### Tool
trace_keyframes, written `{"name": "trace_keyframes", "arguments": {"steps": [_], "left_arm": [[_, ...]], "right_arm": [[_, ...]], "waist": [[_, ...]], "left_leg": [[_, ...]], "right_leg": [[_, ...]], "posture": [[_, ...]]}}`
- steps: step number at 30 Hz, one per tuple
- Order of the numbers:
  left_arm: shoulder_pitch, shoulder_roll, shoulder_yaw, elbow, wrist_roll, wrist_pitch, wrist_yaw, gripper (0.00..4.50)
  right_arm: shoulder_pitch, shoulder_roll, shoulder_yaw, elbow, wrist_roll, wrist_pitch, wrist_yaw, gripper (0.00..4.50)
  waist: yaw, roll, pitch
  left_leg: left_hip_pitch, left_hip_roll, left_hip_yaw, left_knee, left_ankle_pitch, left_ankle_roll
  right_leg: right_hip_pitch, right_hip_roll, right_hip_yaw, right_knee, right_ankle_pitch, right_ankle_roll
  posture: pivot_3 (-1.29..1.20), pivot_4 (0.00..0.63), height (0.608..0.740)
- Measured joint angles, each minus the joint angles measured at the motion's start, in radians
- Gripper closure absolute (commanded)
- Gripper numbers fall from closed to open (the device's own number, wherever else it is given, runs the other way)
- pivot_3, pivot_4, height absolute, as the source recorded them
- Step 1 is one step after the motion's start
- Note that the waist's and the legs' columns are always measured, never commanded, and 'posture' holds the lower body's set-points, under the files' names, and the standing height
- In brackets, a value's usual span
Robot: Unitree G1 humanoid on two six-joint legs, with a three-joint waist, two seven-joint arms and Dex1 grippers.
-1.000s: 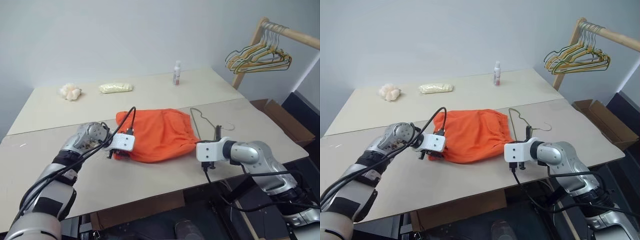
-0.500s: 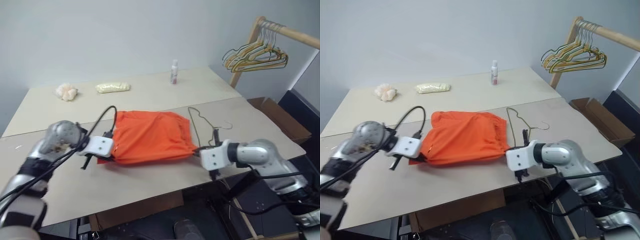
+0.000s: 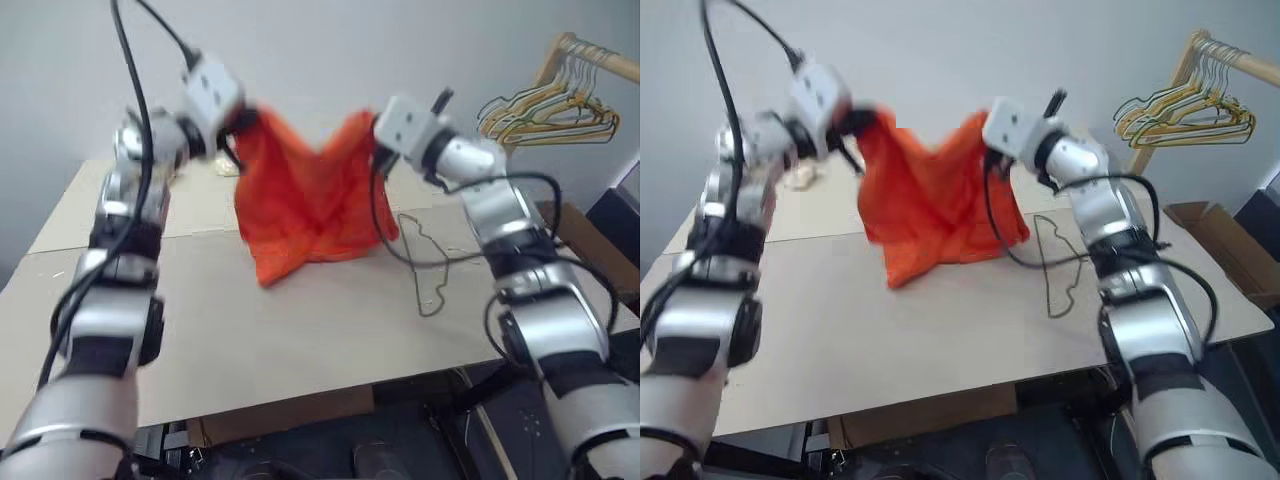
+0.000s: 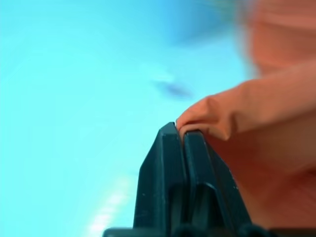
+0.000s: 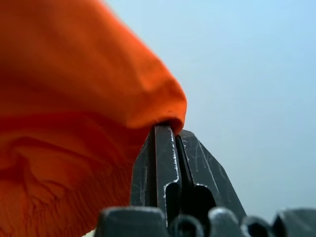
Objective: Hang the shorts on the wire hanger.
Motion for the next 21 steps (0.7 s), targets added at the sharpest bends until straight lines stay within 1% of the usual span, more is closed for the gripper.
{"name": "trace_keyframes", "arguments": {"steps": [2,3,4,5,7,9,10,11,13,14,15,16,17,18,20,21], "left_arm": [[-0.118,-0.008,0.019,0.137,0.045,-0.063,0.229,4.47],[-0.178,-0.011,0.023,0.198,0.076,-0.120,0.355,4.47],[-0.221,-0.015,0.022,0.233,0.100,-0.186,0.448,4.47],[-0.252,-0.016,0.023,0.250,0.121,-0.251,0.524,4.47],[-0.281,-0.012,0.024,0.264,0.146,-0.370,0.598,4.47],[-0.277,-0.006,0.026,0.269,0.155,-0.452,0.595,4.47],[-0.252,-0.005,0.030,0.264,0.149,-0.501,0.548,4.47],[-0.211,0.001,0.033,0.254,0.136,-0.544,0.481,4.47],[-0.102,0.004,0.034,0.219,0.088,-0.616,0.317,4.47],[-0.028,0.007,0.033,0.181,0.050,-0.637,0.212,4.47],[0.052,0.012,0.031,0.130,0.006,-0.643,0.112,4.47],[0.167,0.023,0.026,0.029,-0.060,-0.620,-0.030,4.47],[0.248,0.031,0.014,-0.038,-0.109,-0.582,-0.123,4.47],[0.371,0.062,0.000,-0.171,-0.179,-0.505,-0.247,4.47],[0.532,0.123,-0.031,-0.394,-0.265,-0.365,-0.388,4.47],[0.638,0.181,-0.044,-0.547,-0.316,-0.272,-0.464,4.47]], "right_arm": [[-0.068,0.033,-0.061,0.095,0.001,-0.043,-0.204,4.50],[-0.102,0.042,-0.088,0.131,0.001,-0.102,-0.314,4.50],[-0.130,0.051,-0.102,0.143,-0.002,-0.176,-0.398,4.50],[-0.153,0.057,-0.107,0.144,-0.009,-0.243,-0.475,4.50],[-0.163,0.030,-0.109,0.143,-0.039,-0.355,-0.569,4.50],[-0.134,0.001,-0.103,0.140,-0.059,-0.422,-0.591,4.50],[-0.076,-0.018,-0.096,0.130,-0.066,-0.458,-0.577,4.50],[-0.008,-0.035,-0.086,0.126,-0.072,-0.488,-0.553,4.50],[0.125,-0.070,-0.048,0.128,-0.086,-0.537,-0.485,4.50],[0.192,-0.089,-0.023,0.130,-0.089,-0.568,-0.435,4.50],[0.249,-0.107,-0.001,0.130,-0.090,-0.601,-0.383,4.50],[0.310,-0.131,0.026,0.129,-0.082,-0.646,-0.302,4.50],[0.348,-0.148,0.040,0.130,-0.074,-0.671,-0.245,4.50],[0.376,-0.166,0.067,0.127,-0.064,-0.712,-0.157,4.50],[0.404,-0.200,0.101,0.117,-0.035,-0.766,-0.037,4.50],[0.420,-0.219,0.118,0.103,-0.008,-0.797,0.049,4.50]], "waist": [[-0.005,0.000,0.000],[-0.009,0.000,0.000],[-0.013,0.000,0.000],[-0.021,0.000,0.000],[-0.025,0.000,0.000],[-0.024,-0.001,-0.001],[-0.023,-0.003,-0.004],[-0.023,-0.004,-0.005],[-0.020,-0.004,-0.004],[-0.021,-0.003,-0.004],[-0.025,-0.003,-0.004],[-0.032,-0.003,-0.004],[-0.039,-0.003,-0.004],[-0.056,-0.001,-0.003],[-0.082,-0.001,-0.003],[-0.100,-0.001,-0.003]], "left_leg": [[-0.007,-0.003,0.000,-0.003,0.000,0.000],[-0.012,-0.003,0.000,-0.003,0.000,0.000],[-0.019,-0.004,0.000,-0.002,0.000,0.000],[-0.021,-0.005,0.000,-0.003,0.000,0.000],[-0.019,-0.005,-0.001,-0.004,-0.001,0.002],[-0.018,-0.008,-0.001,-0.002,-0.001,0.003],[-0.016,-0.010,-0.001,-0.001,-0.001,0.005],[-0.011,-0.012,-0.002,0.000,0.000,0.007],[-0.003,-0.015,0.000,-0.001,-0.001,0.014],[-0.001,-0.016,0.001,0.000,-0.003,0.020],[-0.001,-0.016,0.001,0.001,-0.002,0.021],[0.002,-0.016,0.001,0.001,-0.002,0.021],[0.002,-0.016,0.001,0.002,-0.001,0.021],[0.001,-0.015,0.001,0.001,-0.001,0.021],[0.001,-0.013,0.001,0.001,-0.001,0.020],[0.001,-0.012,0.001,0.000,-0.001,0.020]], "right_leg": [[-0.010,-0.004,0.001,0.001,0.000,0.000],[-0.016,-0.005,0.001,0.003,0.000,0.000],[-0.025,-0.006,0.001,0.008,0.000,0.000],[-0.028,-0.007,0.001,0.009,0.000,0.000],[-0.025,-0.007,0.001,0.010,0.000,0.000],[-0.022,-0.009,0.001,0.010,0.000,0.001],[-0.019,-0.010,0.001,0.009,0.000,0.001],[-0.010,-0.011,0.000,0.005,0.000,0.002],[0.008,-0.014,0.000,-0.012,-0.003,0.007],[0.012,-0.015,0.001,-0.015,-0.002,0.010],[0.012,-0.015,0.002,-0.013,-0.001,0.012],[0.013,-0.015,0.003,-0.012,0.000,0.012],[0.013,-0.015,0.003,-0.011,0.000,0.012],[0.011,-0.014,0.005,-0.009,0.000,0.012],[0.010,-0.013,0.005,-0.008,0.000,0.012],[0.010,-0.011,0.005,-0.008,0.000,0.012]], "posture": [[-0.15,0.000,0.740],[-0.15,0.000,0.740],[-0.15,0.000,0.740],[-0.15,0.000,0.740],[-0.15,0.000,0.740],[-0.15,0.000,0.740],[-0.15,0.000,0.740],[-0.15,0.000,0.740],[-0.15,0.000,0.740],[-0.15,0.000,0.740],[-0.15,0.000,0.740],[-0.15,0.000,0.740],[-0.15,0.000,0.740],[-0.16,0.000,0.740],[-0.16,0.000,0.740],[-0.16,0.000,0.740]]}}
